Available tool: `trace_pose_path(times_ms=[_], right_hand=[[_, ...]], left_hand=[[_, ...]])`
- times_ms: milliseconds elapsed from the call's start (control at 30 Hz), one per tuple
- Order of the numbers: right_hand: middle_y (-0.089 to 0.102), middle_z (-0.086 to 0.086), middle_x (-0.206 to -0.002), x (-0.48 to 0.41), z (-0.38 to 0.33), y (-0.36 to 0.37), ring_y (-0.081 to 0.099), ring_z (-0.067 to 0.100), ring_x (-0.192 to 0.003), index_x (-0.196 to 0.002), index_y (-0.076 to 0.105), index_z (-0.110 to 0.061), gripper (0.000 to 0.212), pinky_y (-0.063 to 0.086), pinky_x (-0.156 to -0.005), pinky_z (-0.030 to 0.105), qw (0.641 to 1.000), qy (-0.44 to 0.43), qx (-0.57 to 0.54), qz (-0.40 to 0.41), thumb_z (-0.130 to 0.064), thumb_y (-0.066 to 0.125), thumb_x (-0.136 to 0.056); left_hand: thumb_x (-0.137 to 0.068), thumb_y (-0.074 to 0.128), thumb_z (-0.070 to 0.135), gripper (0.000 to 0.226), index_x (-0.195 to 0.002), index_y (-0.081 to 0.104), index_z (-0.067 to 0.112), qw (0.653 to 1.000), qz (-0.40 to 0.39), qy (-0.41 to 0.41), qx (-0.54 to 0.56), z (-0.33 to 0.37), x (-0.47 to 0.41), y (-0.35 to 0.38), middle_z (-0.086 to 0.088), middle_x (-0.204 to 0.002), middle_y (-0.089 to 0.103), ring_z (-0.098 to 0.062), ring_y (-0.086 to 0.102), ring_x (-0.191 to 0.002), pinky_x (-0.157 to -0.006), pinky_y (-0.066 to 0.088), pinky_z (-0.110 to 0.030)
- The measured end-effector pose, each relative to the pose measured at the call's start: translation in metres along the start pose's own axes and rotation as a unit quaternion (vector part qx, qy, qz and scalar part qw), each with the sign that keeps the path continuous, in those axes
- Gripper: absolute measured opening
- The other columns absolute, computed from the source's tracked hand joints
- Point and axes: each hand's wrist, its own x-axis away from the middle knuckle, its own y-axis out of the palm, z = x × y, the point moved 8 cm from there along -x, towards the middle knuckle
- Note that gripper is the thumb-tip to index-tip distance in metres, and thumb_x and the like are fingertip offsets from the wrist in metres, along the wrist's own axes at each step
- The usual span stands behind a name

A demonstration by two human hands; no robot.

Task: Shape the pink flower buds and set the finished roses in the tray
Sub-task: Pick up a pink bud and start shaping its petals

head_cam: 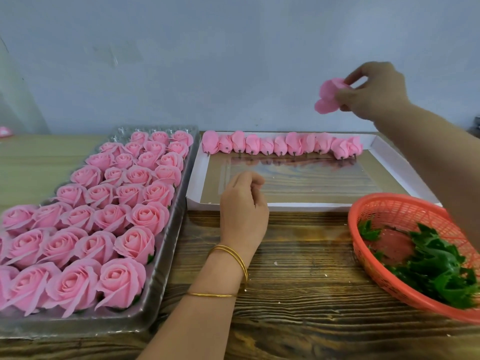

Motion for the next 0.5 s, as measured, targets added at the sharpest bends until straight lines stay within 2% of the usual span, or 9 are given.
trace_pose_path(times_ms=[67,133,167,233,300,333,400,500], right_hand=[[0.069,0.015,-0.108,0.014,-0.02,0.008,0.071,0.029,-0.092,-0.103,0.067,-0.011,0.027,0.057,-0.08,0.036,0.999,-0.018,-0.02,-0.019,-0.031,0.069,-0.086],[0.07,0.013,-0.105,0.03,-0.037,0.017,0.072,0.025,-0.088,-0.1,0.067,-0.012,0.023,0.052,-0.064,0.024,0.998,-0.03,-0.039,-0.043,-0.03,0.069,-0.085],[0.07,0.013,-0.104,0.039,-0.044,0.021,0.072,0.023,-0.087,-0.1,0.067,-0.012,0.022,0.047,-0.057,0.018,0.997,-0.035,-0.047,-0.054,-0.03,0.069,-0.085],[0.068,0.013,-0.106,0.059,-0.056,0.031,0.071,0.022,-0.087,-0.1,0.068,-0.011,0.024,0.043,-0.052,0.016,0.995,-0.038,-0.061,-0.076,-0.031,0.07,-0.086],[0.067,0.014,-0.108,0.078,-0.064,0.04,0.068,0.023,-0.088,-0.1,0.068,-0.011,0.024,0.041,-0.054,0.018,0.993,-0.041,-0.071,-0.09,-0.03,0.069,-0.087],[0.067,0.014,-0.107,0.088,-0.067,0.044,0.066,0.023,-0.089,-0.1,0.068,-0.011,0.022,0.042,-0.056,0.02,0.991,-0.041,-0.077,-0.096,-0.027,0.069,-0.086],[0.067,0.013,-0.104,0.106,-0.07,0.053,0.065,0.024,-0.085,-0.1,0.067,-0.011,0.018,0.045,-0.059,0.024,0.988,-0.033,-0.101,-0.109,-0.019,0.066,-0.084],[0.068,0.013,-0.097,0.131,-0.063,0.068,0.066,0.023,-0.084,-0.101,0.065,-0.012,0.02,0.051,-0.07,0.027,0.983,-0.008,-0.136,-0.125,-0.011,0.064,-0.081]], left_hand=[[-0.092,0.055,0.0,0.021,-0.092,0.057,0.021,1.0,0.0,-0.002,0.002,-0.001,0.0,0.0,0.003,-0.091,0.059,-0.001,0.053,-0.076,-0.071,0.039,-0.001],[-0.093,0.054,0.002,0.02,-0.093,0.055,0.022,1.0,0.002,-0.004,0.013,-0.003,-0.001,0.0,-0.001,-0.093,0.063,-0.006,0.058,-0.083,-0.072,0.041,-0.003],[-0.094,0.053,0.004,0.018,-0.093,0.055,0.022,1.0,0.003,-0.005,0.02,-0.004,-0.002,0.0,-0.003,-0.094,0.064,-0.009,0.061,-0.087,-0.073,0.043,-0.005],[-0.097,0.049,0.012,0.012,-0.092,0.055,0.021,0.999,0.01,-0.013,0.044,-0.007,-0.002,-0.001,-0.005,-0.094,0.066,-0.015,0.064,-0.092,-0.078,0.049,-0.015],[-0.1,0.045,0.021,0.017,-0.089,0.058,0.019,0.994,0.019,-0.031,0.105,-0.009,-0.002,-0.002,-0.005,-0.09,0.066,-0.018,0.066,-0.09,-0.081,0.054,-0.034],[-0.101,0.044,0.025,0.022,-0.086,0.059,0.02,0.988,0.025,-0.044,0.148,-0.009,-0.001,-0.002,-0.003,-0.087,0.066,-0.018,0.067,-0.087,-0.08,0.055,-0.037],[-0.102,0.043,0.027,0.027,-0.084,0.062,0.02,0.963,0.027,-0.087,0.252,-0.011,0.001,-0.001,-0.002,-0.084,0.067,-0.017,0.069,-0.084,-0.078,0.056,-0.033],[-0.097,0.048,0.037,0.03,-0.091,0.066,0.013,0.891,-0.015,-0.149,0.428,-0.009,0.002,0.008,-0.011,-0.091,0.067,-0.021,0.069,-0.085,-0.08,0.057,-0.035]])
